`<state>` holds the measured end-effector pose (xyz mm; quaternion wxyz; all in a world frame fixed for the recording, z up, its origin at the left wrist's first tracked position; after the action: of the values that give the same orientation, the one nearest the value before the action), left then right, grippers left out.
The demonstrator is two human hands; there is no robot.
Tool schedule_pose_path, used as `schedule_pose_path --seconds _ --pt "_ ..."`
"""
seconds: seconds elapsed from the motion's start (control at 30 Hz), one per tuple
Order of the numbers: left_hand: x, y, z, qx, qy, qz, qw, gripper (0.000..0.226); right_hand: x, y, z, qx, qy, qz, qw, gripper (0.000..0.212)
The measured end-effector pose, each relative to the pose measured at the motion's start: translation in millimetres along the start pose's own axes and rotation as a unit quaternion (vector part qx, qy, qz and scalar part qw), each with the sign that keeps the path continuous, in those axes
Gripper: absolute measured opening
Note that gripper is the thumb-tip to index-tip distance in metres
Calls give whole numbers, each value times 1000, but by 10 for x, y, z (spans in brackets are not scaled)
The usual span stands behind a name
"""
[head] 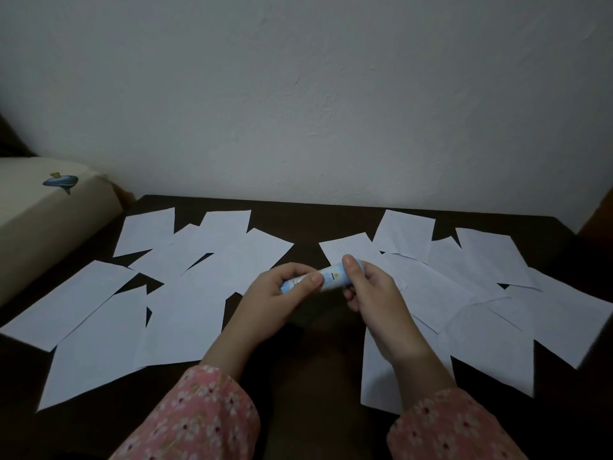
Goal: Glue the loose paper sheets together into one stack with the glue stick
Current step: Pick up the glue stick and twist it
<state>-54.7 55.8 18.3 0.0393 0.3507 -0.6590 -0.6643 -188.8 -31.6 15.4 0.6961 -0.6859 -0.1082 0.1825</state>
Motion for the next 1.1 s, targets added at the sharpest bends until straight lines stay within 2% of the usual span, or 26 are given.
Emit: schedule_pose_path --seconds 0.27,0.33,0.43,0.6,0.77,0.93,1.03,1.1 --pt "-49 39 38 -47 -32 26 998 22 -55 20 65 -18 -44 -41 998 24" --pt "-47 37 49 -38 -31 20 999 19 -28 6 64 13 -39 -58 997 25" --pt "-49 35 43 -8 -32 3 999 14 1 6 61 27 -24 -7 999 32" --pt "-85 74 35 -2 -42 17 999 15 -1 11 43 -32 -18 64 997 27" --pt "-141 110 38 -18 -51 16 998 22 -17 -10 72 -85 -39 47 995 21" --pt "-173 141 47 -59 -70 66 994 37 -7 -6 99 -103 -59 22 993 27" --pt "-134 102 32 -37 -53 41 997 32 15 7 109 -98 -21 -3 995 22" --pt "-112 58 16 -10 -25 22 999 21 39 21 98 -71 4 -15 997 28"
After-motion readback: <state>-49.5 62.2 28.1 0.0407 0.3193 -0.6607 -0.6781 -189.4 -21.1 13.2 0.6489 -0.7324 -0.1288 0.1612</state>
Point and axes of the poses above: each hand's wrist, its own z-axis away from the middle knuckle, its own x-axis out of the palm, y = z × x, the point moved 1 cm from there along -z, towards the middle knuckle, and after that the axes turned 4 degrees about y, right-handed, at the moved point
